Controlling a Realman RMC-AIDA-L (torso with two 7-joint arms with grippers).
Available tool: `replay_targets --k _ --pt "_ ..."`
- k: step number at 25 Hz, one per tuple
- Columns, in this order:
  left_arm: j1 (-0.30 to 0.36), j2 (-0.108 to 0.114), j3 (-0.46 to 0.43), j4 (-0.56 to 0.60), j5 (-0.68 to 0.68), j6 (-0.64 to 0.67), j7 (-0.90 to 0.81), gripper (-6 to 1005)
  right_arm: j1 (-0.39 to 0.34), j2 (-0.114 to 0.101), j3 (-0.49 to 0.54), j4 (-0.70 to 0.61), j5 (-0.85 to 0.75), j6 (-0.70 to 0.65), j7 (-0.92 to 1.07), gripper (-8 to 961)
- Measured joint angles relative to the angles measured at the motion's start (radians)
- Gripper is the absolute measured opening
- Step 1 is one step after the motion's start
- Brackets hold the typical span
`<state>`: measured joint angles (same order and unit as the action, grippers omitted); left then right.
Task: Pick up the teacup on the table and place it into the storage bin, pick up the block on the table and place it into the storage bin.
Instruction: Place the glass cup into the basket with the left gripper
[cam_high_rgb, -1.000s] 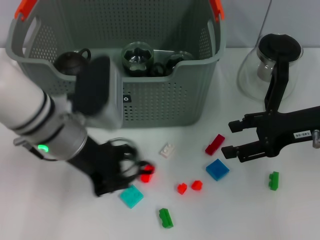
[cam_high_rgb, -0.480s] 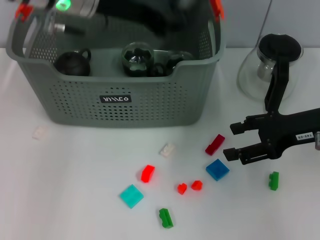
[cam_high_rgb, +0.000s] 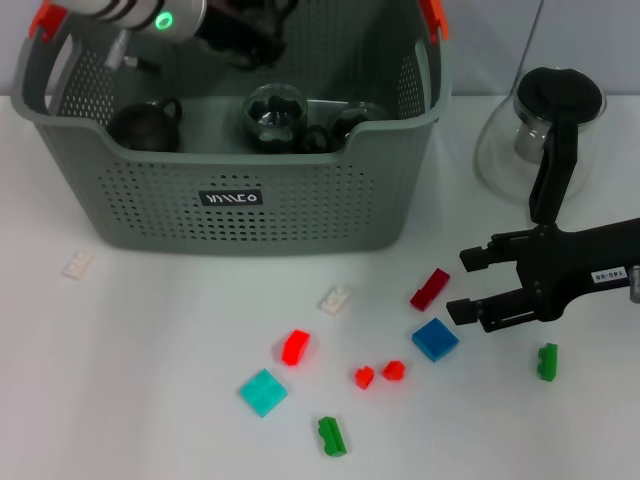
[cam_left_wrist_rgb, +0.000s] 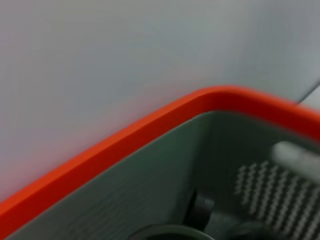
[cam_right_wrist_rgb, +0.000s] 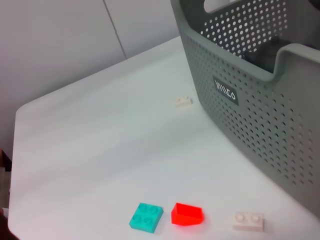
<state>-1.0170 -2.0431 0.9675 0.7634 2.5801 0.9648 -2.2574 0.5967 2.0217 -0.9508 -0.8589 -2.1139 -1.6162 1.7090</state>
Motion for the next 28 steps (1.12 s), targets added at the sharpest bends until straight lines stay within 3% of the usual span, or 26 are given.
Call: replay_targets --k 11,27,28 --pt "-0.005 -0.072 0.054 -0.034 0.255 -0.122 -0.119 45 0.005 0.005 -0.003 0.0 -0.013 0.001 -0.003 867" --pt "0.003 -0.102 0.107 -0.069 0.275 -0.177 -0.122 63 0.007 0.01 -0.003 0.0 -0.029 0.004 -0.005 867" --pt "0.003 -0.102 0.107 -0.069 0.275 -0.177 -0.122 175 0.006 0.01 -0.003 0.0 -0.029 0.004 -0.005 867"
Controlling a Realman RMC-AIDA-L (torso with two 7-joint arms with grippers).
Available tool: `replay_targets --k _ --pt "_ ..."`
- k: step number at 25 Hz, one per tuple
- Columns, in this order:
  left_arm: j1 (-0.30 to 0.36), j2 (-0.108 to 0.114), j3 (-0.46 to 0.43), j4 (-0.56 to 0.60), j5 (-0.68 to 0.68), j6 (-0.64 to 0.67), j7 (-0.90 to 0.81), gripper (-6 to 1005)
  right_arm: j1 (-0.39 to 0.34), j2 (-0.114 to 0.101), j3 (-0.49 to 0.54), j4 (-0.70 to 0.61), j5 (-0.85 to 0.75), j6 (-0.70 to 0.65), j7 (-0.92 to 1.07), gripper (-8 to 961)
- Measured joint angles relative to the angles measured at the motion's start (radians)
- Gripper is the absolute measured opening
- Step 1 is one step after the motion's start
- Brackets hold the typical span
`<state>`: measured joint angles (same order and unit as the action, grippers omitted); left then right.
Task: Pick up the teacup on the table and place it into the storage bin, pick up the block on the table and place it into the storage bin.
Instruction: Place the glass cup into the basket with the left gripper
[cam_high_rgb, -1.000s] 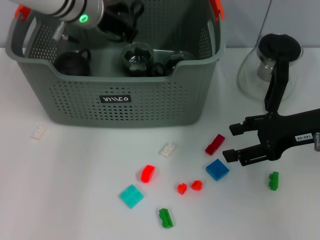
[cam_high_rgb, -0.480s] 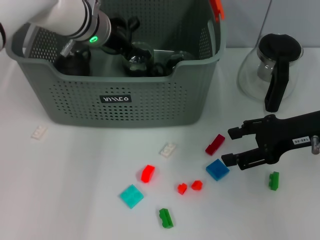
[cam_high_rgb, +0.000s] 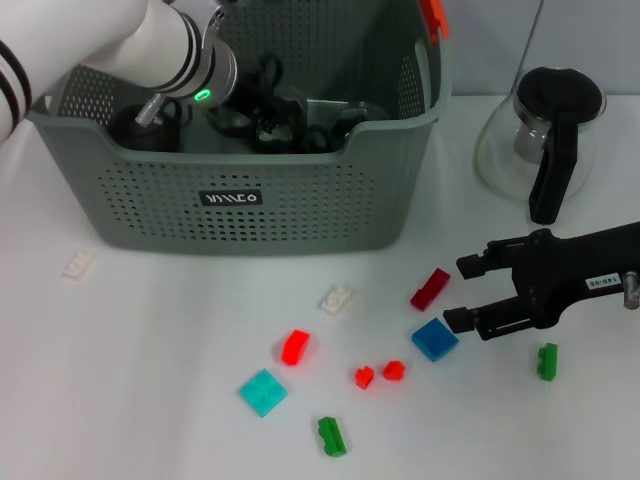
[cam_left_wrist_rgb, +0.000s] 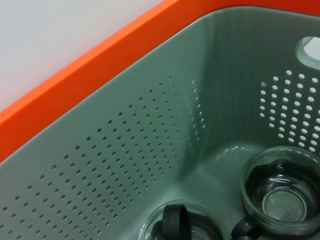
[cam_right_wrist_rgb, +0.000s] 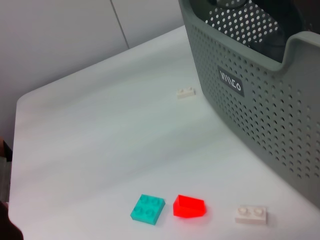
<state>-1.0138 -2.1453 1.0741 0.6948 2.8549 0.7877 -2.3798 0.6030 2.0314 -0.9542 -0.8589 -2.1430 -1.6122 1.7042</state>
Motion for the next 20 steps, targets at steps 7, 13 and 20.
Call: replay_targets --k 7,13,20 --pt "0.002 -0.001 -0.012 0.014 0.001 0.027 -0.004 293 -0.006 0.0 0.0 0.0 0.0 0.002 0.0 867" --pt "0.049 0.005 -0.027 0.14 -0.022 0.09 -0.049 435 -0.007 0.001 0.0 0.0 0.0 0.004 -0.003 867" --pt "0.163 -0.018 -0.095 0.509 -0.18 0.297 -0.049 583 -0.008 -0.004 0.0 0.0 0.0 0.005 -0.006 867"
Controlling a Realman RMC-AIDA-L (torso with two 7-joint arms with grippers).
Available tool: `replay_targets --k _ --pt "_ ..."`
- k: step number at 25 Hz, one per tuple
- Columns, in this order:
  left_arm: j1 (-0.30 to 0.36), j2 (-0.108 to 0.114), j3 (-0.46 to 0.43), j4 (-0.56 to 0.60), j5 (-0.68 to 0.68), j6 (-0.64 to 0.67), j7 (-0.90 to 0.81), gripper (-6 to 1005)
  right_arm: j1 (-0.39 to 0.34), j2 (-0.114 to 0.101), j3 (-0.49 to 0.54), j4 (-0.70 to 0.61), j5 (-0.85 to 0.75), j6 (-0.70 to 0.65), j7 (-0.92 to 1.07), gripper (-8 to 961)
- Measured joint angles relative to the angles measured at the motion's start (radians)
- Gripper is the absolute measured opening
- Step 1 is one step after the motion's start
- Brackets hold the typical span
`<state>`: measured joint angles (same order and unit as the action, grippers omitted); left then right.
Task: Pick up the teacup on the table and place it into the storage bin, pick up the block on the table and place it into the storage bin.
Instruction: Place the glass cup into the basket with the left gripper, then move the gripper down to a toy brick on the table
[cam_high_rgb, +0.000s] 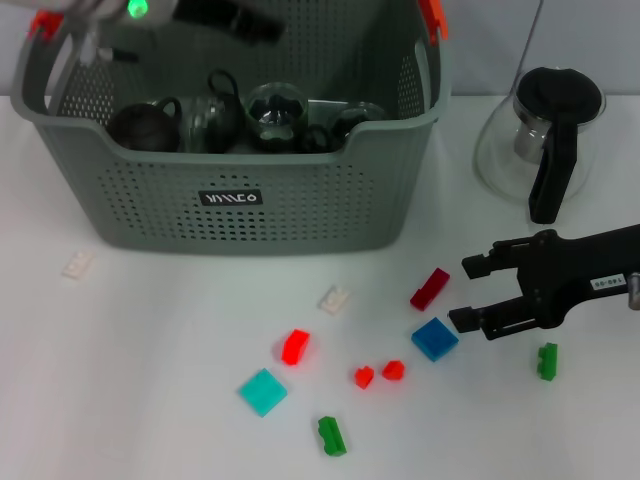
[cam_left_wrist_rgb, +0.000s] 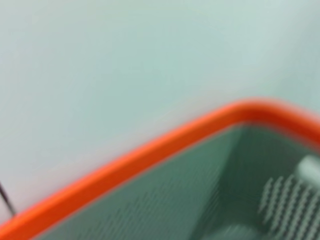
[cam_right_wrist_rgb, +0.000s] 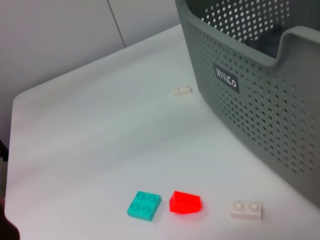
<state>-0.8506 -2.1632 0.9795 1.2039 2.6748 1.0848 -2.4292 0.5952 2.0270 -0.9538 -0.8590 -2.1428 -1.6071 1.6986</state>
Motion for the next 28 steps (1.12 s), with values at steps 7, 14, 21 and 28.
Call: replay_targets --k 7,14,21,28 --pt "0.211 -0.001 -0.038 0.331 -0.612 0.312 0.194 584 0.003 -0.005 0.009 0.001 0.0 0.001 -0.01 867" --pt "0.384 -0.01 -0.095 0.382 -0.845 0.607 0.361 585 0.005 -0.008 0.025 0.002 0.0 0.007 -0.011 867" --pt "0.514 -0.014 -0.194 0.321 -0.833 0.662 0.488 586 0.003 -0.008 0.034 0.002 0.0 0.026 -0.011 867" --pt "0.545 -0.011 -0.352 0.249 -0.78 0.777 0.586 643 0.004 -0.008 0.04 0.002 0.0 0.031 -0.002 867"
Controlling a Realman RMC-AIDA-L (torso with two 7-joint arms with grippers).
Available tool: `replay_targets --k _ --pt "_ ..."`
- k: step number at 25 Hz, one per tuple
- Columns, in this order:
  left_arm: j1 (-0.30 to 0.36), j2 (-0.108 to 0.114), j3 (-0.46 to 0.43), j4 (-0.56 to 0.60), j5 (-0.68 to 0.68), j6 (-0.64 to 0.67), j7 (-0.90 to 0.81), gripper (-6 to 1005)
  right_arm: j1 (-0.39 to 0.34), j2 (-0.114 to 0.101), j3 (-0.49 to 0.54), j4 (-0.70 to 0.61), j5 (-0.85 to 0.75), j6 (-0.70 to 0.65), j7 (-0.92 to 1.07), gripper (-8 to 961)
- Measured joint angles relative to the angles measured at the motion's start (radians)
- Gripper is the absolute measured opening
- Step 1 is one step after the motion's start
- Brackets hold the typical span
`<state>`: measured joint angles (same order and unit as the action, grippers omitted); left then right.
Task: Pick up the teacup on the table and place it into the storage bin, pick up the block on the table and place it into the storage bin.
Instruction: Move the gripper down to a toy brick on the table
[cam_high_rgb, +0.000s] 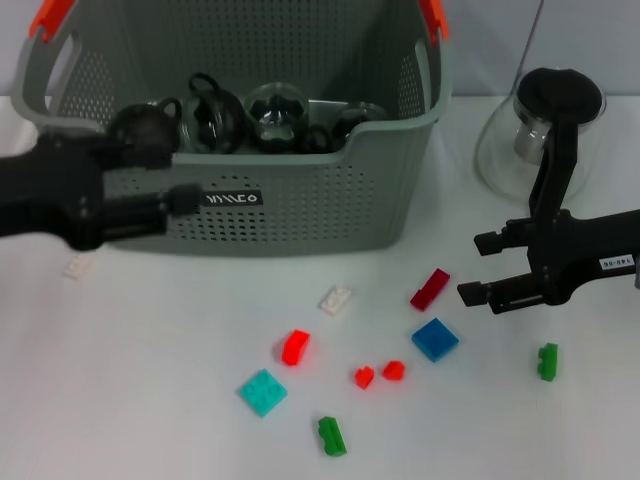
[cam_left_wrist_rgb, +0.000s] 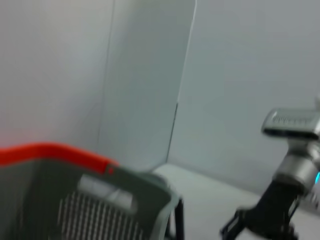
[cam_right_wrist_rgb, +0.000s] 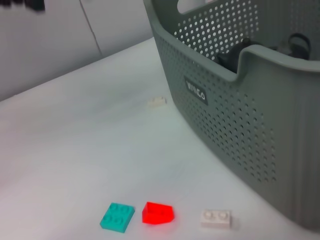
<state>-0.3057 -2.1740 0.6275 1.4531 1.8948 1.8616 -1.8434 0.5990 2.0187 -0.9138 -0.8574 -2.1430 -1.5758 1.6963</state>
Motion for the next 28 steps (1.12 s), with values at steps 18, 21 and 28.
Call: replay_targets --k 18,21,28 --pt "0.0 0.002 -0.046 -0.259 0.449 -0.427 0.05 642 -0.003 -0.001 0.009 0.013 0.0 0.011 0.005 867" --pt "-0.014 0.002 -0.038 -0.294 0.485 -0.529 0.015 642 -0.002 -0.001 0.009 0.014 0.0 0.011 0.005 867" --pt "-0.062 0.002 0.028 -0.339 0.606 -0.675 -0.07 643 -0.002 -0.002 0.009 0.018 0.0 0.018 0.004 867"
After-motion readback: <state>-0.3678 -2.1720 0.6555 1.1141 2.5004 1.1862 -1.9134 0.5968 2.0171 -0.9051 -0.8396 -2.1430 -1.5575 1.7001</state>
